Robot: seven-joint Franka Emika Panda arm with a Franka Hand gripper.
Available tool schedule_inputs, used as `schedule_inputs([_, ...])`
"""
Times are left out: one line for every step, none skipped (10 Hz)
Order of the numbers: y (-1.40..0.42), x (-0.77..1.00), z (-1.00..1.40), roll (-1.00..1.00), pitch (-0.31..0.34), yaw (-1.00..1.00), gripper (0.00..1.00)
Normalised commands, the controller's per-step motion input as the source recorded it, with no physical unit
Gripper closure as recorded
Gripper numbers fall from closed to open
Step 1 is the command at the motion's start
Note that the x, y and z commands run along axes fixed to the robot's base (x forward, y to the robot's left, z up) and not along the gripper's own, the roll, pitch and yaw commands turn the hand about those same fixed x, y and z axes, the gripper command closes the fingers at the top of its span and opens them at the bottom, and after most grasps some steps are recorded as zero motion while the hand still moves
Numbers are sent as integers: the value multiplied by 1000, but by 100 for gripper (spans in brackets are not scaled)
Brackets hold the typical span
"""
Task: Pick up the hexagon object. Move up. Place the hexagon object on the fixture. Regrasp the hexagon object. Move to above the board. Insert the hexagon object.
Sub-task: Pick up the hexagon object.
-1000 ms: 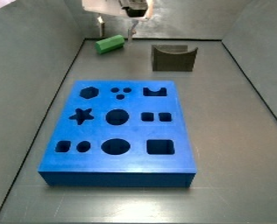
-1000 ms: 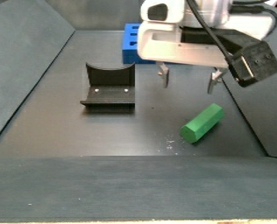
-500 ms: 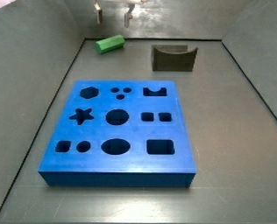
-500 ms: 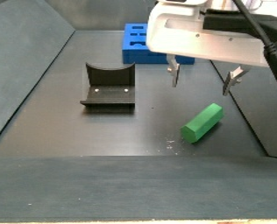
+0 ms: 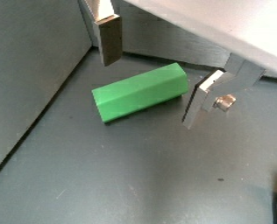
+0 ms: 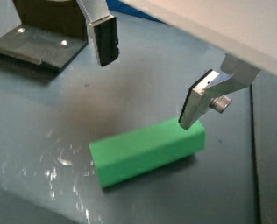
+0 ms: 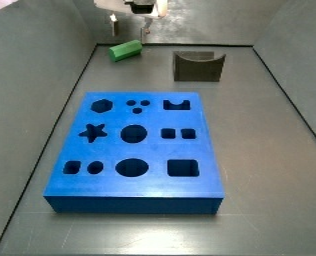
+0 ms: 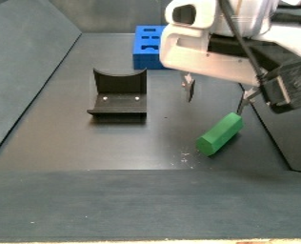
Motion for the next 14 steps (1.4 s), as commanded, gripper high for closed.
schedule_inputs([660, -297, -657, -486, -40, 69, 0])
schedule_inputs([0, -20, -86, -131, 0, 0, 0])
schedule_inputs([-131, 0, -160, 74, -3, 0, 0])
schedule_inputs([-74, 211, -980, 0, 20, -369, 0])
schedule_inputs([-69, 191, -963, 0, 37, -423, 0])
schedule_inputs([0, 0, 0, 0, 0, -97, 0])
schedule_inputs([0, 0, -234, -9, -74, 0, 0])
schedule_inputs([323, -314, -711, -434, -234, 0, 0])
schedule_inputs([103, 0, -200, -220, -89, 0, 0])
schedule_inputs([0, -17, -9, 0, 0, 0, 0])
schedule_inputs([0, -46, -117, 0, 0, 0, 0])
schedule_inputs([0, 0, 0, 0, 0, 0, 100])
schedule_inputs([0, 0, 0, 0, -6, 0, 100])
schedule_inputs([-11, 0, -11, 0, 0, 0, 100])
